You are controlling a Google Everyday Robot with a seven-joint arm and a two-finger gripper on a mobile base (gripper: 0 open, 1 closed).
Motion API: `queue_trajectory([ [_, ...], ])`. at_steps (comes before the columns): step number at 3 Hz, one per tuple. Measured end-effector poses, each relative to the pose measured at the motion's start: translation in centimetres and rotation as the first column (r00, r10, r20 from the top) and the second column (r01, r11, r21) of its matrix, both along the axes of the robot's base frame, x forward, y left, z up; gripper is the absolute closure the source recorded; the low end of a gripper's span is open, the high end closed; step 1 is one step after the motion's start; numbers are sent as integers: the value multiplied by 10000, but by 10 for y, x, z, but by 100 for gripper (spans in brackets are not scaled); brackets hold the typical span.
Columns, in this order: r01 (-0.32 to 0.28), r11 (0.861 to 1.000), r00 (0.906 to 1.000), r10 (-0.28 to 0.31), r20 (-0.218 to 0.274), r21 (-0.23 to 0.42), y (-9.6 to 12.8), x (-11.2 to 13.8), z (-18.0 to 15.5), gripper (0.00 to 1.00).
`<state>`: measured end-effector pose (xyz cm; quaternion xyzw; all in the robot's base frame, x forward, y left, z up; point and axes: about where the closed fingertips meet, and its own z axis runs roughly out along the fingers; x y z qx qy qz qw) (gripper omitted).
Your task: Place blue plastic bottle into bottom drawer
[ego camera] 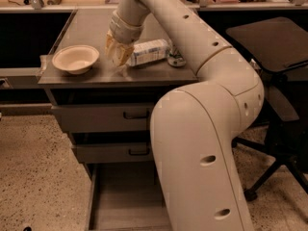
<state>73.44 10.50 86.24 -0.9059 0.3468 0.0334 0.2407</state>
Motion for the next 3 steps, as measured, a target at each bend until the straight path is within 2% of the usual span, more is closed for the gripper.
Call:
queue_trajectory([
  [2, 0, 10000, 10000, 0, 0, 0, 0, 0, 0, 4],
  [3, 0, 10000, 10000, 0, 0, 0, 0, 0, 0, 0],
])
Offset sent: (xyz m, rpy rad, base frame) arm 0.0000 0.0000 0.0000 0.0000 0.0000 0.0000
